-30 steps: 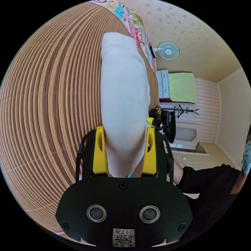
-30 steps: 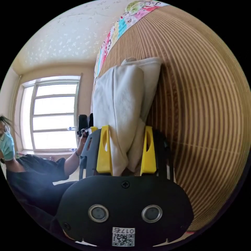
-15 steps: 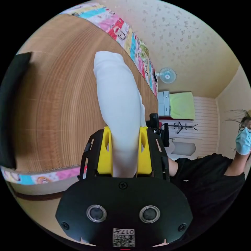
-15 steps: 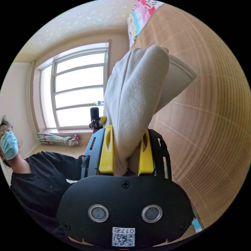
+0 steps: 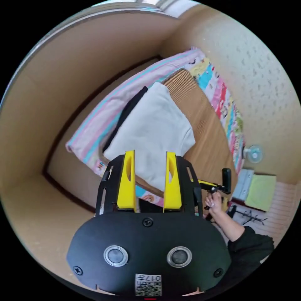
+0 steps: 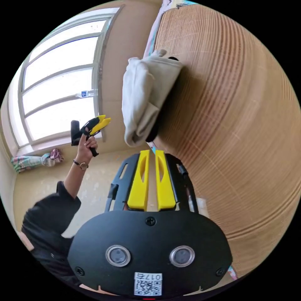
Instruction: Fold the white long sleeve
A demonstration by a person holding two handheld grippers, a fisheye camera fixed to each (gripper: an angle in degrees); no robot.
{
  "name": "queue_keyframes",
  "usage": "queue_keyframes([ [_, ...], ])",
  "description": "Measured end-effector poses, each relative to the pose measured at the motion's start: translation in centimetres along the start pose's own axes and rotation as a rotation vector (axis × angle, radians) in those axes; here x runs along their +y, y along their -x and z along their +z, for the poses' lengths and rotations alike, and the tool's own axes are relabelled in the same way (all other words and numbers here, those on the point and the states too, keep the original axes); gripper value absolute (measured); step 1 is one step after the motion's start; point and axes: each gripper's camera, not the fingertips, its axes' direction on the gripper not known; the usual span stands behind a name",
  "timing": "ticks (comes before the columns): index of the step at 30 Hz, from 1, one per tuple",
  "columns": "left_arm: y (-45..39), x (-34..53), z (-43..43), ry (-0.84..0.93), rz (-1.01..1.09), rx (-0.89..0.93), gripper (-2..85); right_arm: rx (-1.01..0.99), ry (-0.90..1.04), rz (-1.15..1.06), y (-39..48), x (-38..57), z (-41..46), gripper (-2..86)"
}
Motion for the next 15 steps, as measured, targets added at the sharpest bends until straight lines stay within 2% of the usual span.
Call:
queue_keyframes([
  [3,-1.6,7.6,5.3,0.026,0.046,0.095,1.3,0.19,0.101,0.063,-5.3,7.3,-2.7,1.8],
  [5,-3.8,11.7,9.6,0.126,0.074,0.093,0.0,0.336,0.139,0.262,-10.8,15.5,-6.2,1.1],
  [6,-5.8,14.1,12.6,0.215,0.108,0.094,-0.4,0.339,0.13,0.319,-12.0,17.7,-7.3,1.0],
  [9,-11.9,18.8,19.0,0.424,0.249,0.063,-0.8,0.286,-0.083,0.549,-14.6,29.2,-13.8,0.7],
  [11,-15.6,20.4,21.8,0.479,0.366,-0.015,-0.9,0.273,-0.334,0.675,-13.5,37.4,-18.0,0.6],
  [13,-21.2,20.8,24.9,0.545,0.592,-0.062,-1.0,0.246,-0.541,0.712,-11.6,42.8,-19.8,0.5],
  [15,-25.8,20.8,26.6,0.602,0.772,-0.026,-1.0,0.208,-0.734,0.716,-9.7,47.6,-20.1,0.5],
])
